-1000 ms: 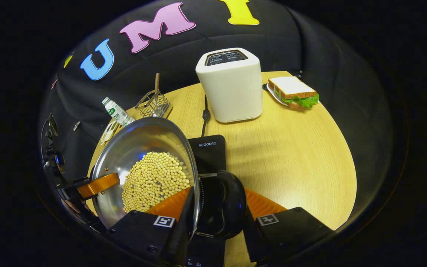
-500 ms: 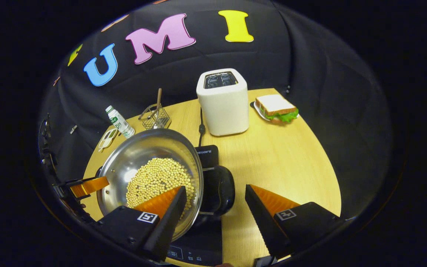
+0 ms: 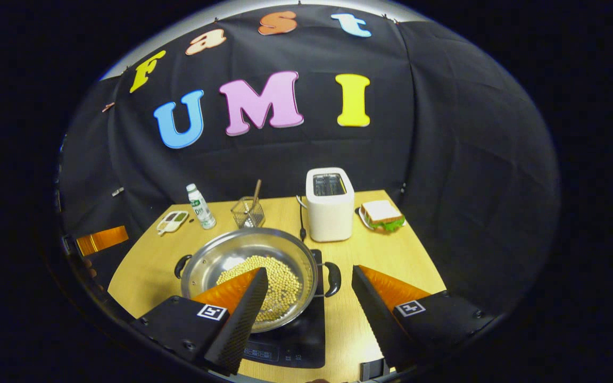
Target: First push the handle of the pot to place it horizontally, then grasp the pot with both hands and set it on the induction cooktop.
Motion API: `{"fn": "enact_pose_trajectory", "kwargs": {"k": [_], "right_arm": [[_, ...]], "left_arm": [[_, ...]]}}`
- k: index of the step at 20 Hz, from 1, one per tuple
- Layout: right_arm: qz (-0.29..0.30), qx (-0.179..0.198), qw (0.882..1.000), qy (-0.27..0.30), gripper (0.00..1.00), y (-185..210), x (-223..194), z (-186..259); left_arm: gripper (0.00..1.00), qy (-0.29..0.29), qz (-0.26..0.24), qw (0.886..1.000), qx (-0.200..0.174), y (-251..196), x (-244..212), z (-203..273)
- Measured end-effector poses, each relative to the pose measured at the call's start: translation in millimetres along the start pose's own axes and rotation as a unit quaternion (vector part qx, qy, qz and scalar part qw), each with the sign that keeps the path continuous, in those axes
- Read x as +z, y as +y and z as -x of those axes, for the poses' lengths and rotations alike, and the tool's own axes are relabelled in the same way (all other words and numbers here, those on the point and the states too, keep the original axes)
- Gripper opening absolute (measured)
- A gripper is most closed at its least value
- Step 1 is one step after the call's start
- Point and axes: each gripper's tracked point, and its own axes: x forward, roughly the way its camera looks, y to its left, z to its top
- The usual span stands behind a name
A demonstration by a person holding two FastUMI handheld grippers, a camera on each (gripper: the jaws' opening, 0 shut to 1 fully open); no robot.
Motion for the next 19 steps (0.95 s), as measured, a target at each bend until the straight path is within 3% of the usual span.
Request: {"fn": "enact_pose_trajectory", "kwargs": {"k": [5, 10, 15, 19], "right_arm": [[-0.013, -0.015, 0.994, -0.110, 0.98, 14.2, 44.1, 51.6], [-0.018, -0.016, 0.983, -0.185, 0.98, 23.2, 58.1, 104.9], [0.016, -0.029, 0.981, -0.189, 1.00, 17.5, 31.2, 133.2], [0.016, -0.036, 0.984, -0.174, 0.98, 11.7, 13.8, 142.2]], "left_arm": [[0.95, -0.067, -0.052, 0.996, 0.014, 14.5, 26.2, 59.8], [0.95, -0.091, -0.049, 0.994, 0.036, 23.2, 17.8, 117.4], [0.95, -0.126, -0.017, 0.989, 0.077, 41.7, 3.0, 159.3], [0.95, -0.121, 0.009, 0.989, 0.080, 45.3, -13.4, 170.5]]}}
